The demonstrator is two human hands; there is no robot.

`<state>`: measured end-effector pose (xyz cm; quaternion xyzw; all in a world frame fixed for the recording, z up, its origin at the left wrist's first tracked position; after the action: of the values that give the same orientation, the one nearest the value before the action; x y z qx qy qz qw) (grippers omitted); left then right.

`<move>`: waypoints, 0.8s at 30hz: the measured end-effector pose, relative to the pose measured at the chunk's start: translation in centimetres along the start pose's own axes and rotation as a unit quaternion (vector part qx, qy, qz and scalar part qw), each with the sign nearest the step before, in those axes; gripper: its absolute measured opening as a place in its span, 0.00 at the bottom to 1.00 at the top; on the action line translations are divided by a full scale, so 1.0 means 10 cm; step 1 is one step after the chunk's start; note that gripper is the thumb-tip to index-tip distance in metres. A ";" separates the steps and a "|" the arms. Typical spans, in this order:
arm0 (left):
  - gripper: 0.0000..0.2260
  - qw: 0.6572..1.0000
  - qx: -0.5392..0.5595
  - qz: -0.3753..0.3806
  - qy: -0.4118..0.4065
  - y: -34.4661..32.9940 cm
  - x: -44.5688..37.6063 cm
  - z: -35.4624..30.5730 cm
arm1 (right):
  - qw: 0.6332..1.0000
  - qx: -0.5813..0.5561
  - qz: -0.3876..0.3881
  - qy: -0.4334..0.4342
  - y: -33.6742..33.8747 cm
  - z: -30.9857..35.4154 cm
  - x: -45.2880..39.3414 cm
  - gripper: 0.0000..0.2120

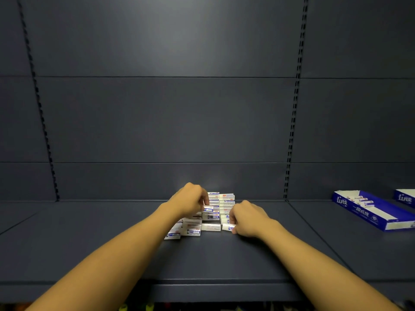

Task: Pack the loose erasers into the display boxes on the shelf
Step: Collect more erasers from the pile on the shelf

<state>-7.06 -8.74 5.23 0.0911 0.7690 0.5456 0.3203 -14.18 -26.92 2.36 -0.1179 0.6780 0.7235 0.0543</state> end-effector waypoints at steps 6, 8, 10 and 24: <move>0.13 1.000 -0.015 0.010 -0.007 0.01 -0.07 -0.06 | 0.999 0.030 -0.001 -0.037 0.12 -0.08 0.11 0.08; 0.13 1.000 -0.017 0.002 -0.016 0.02 -0.11 -0.16 | 0.998 0.040 -0.009 -0.057 0.19 -0.15 0.16 0.07; 0.13 0.999 -0.020 -0.009 -0.029 0.01 -0.15 -0.29 | 0.995 0.054 -0.025 -0.081 0.29 -0.26 0.22 0.06; 0.10 0.998 -0.038 -0.020 -0.052 -0.24 -0.44 -1.39 | 0.960 0.091 -0.110 -0.241 1.21 -1.33 0.97 0.11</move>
<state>-11.32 -22.67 7.58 0.0918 0.7319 0.5624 0.3736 -25.14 -41.80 11.03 -0.0084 0.6907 0.6550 0.3063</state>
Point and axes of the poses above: each hand's wrist, its own x-axis away from the middle knuckle, its own y-axis out of the back of the hand, z = x × y, the point moved 3 cm from there along -x, towards the middle knuckle, and after that the axes turned 8 degrees about -z, right-handed, at the moved point
